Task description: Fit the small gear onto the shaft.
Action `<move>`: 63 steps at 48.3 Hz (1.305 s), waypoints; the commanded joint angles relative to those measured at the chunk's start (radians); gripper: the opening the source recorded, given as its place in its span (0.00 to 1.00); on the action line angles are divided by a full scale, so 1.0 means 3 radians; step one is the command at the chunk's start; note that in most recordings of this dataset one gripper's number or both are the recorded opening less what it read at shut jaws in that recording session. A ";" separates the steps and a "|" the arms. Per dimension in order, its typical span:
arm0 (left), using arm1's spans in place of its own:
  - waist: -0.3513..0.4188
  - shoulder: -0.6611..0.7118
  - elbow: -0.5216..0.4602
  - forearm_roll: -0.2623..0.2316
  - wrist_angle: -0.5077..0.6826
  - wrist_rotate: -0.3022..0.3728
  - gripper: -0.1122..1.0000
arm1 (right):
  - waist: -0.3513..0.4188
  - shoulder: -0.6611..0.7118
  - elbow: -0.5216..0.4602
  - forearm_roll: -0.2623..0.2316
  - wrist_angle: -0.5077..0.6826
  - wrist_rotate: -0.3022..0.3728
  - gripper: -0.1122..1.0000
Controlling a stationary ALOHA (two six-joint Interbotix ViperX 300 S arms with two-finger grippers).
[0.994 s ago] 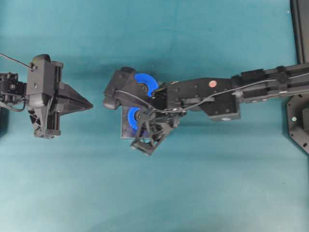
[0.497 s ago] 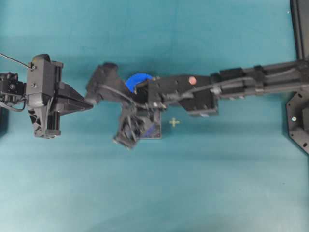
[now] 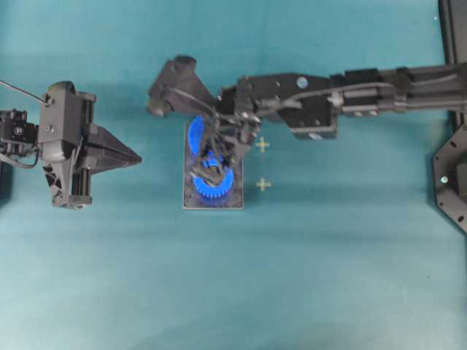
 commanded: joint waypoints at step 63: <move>-0.0005 -0.0036 -0.0061 0.0010 -0.0031 0.0015 0.10 | 0.0327 -0.1902 0.1728 -0.0143 -0.1401 0.0184 0.10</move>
